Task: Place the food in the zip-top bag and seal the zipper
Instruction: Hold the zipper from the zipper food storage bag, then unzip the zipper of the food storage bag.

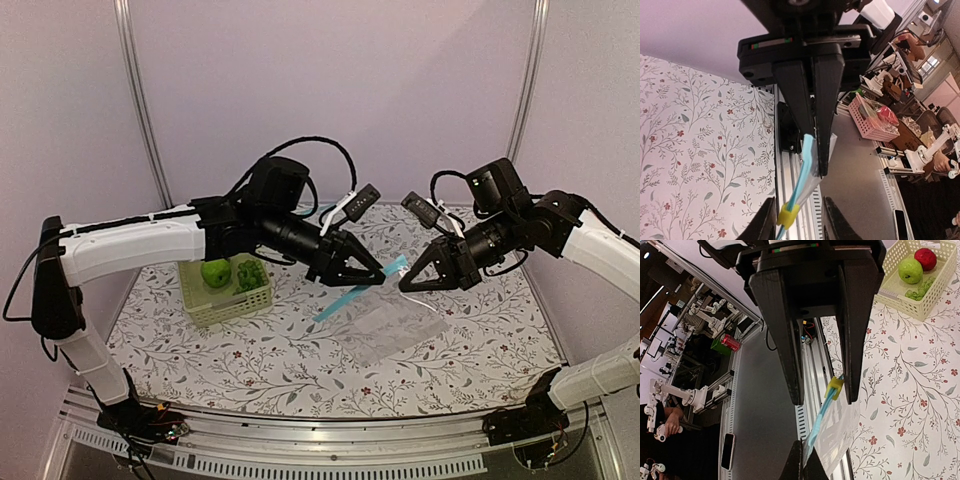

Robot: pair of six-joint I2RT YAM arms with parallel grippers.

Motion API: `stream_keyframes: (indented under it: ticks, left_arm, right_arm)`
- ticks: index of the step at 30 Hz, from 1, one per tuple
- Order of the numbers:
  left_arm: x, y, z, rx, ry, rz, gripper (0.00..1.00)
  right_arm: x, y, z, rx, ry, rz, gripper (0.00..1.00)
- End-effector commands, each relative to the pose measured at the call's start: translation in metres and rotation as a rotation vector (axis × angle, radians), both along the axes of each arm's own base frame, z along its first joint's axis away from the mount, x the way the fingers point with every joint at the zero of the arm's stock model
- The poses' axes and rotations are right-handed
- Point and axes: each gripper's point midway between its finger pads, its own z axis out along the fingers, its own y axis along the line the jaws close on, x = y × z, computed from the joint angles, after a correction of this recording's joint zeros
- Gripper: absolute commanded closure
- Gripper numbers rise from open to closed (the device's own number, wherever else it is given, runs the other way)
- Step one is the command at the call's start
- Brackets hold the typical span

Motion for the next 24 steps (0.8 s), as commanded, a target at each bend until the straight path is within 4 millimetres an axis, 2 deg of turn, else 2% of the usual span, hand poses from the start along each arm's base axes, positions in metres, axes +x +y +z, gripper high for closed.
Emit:
stream_keyframes:
  ticks: [1, 10, 18, 24]
  left_arm:
    - [-0.009, -0.005, 0.007, -0.03, -0.004, -0.041, 0.74]
    - [-0.01, -0.003, 0.003, -0.02, 0.005, -0.04, 0.95]
    - [-0.005, 0.003, -0.003, 0.002, -0.018, 0.014, 1.0]
    - [0.001, 0.008, -0.009, 0.039, -0.05, 0.063, 1.0]
  right_arm:
    - [-0.001, 0.002, 0.007, 0.012, -0.022, 0.01, 1.0]
    - [0.008, 0.0, 0.004, -0.014, -0.062, -0.035, 1.0]
    - [0.043, -0.008, -0.007, -0.12, -0.145, -0.237, 1.0]
    - [0.052, -0.012, 0.0, -0.11, -0.188, -0.308, 1.0]
